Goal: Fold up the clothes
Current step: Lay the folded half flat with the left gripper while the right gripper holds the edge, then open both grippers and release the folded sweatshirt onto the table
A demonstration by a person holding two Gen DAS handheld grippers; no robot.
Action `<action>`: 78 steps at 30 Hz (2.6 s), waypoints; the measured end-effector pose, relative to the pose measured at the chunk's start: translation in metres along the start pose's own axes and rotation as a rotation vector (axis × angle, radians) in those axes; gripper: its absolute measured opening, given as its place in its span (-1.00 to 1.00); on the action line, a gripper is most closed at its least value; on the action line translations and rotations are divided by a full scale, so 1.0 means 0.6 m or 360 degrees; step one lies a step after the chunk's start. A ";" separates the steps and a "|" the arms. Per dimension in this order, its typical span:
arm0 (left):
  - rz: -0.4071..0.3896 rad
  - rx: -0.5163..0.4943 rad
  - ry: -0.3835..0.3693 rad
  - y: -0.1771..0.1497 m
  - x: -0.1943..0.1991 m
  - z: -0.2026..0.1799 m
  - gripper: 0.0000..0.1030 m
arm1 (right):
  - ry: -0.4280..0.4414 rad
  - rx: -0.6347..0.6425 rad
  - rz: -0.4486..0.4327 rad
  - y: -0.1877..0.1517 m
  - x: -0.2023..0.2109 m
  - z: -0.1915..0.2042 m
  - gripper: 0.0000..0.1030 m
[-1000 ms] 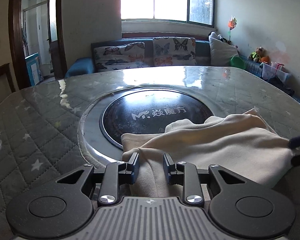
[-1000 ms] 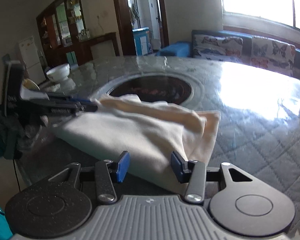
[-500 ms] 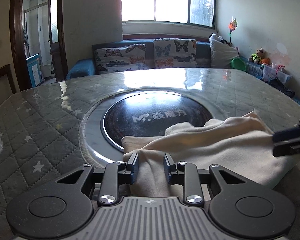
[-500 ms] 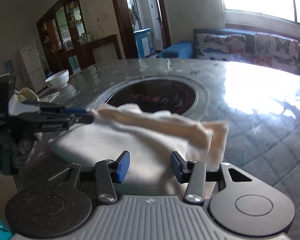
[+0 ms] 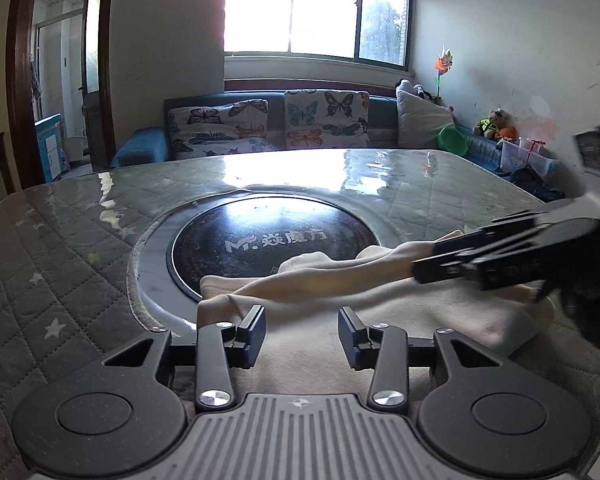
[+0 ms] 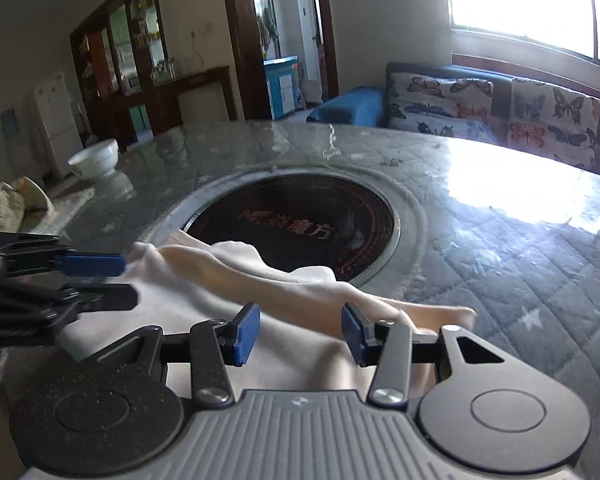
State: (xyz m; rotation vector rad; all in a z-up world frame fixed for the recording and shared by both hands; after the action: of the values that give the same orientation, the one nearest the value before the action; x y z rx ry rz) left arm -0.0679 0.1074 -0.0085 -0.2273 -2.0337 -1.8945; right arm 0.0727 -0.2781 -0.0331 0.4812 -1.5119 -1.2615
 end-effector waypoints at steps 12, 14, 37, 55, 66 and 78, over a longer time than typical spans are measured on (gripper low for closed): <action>0.0076 0.0091 0.0053 -0.006 0.001 0.014 0.07 | -0.0078 0.0015 0.0047 -0.003 -0.045 -0.002 -0.06; 0.0081 0.0102 0.0065 -0.006 0.004 0.015 0.12 | -0.0079 0.0020 0.0037 -0.001 -0.042 0.000 0.02; 0.0099 0.0299 0.0334 -0.006 0.052 0.092 0.85 | 0.0229 0.0400 -0.0065 0.010 0.042 0.155 0.28; 0.0162 0.0288 0.0340 -0.036 0.064 0.083 1.00 | 0.0159 0.0275 -0.0074 -0.028 0.052 0.161 0.81; 0.0224 0.0262 0.0364 -0.062 0.059 0.074 1.00 | 0.0030 0.0211 0.0001 -0.068 0.039 0.120 1.00; 0.0235 0.0317 0.0356 -0.072 0.058 0.079 1.00 | -0.0014 0.0297 -0.0032 -0.084 0.037 0.127 1.00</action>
State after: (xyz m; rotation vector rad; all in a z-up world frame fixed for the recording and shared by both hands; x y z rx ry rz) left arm -0.1220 0.1462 -0.0382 -0.1056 -1.9778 -1.5437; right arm -0.0181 -0.2798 -0.0584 0.6140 -1.6443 -1.1440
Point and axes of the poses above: each gripper's, at about its wrist camera, not at the fingertips, and x roughly against the way its jaws point, z to its left, y to its top, the point moved 7 cm from there along -x, roughly the way its jaws point, and after that the axes turned 12 degrees about -z, right-handed, at the moved point
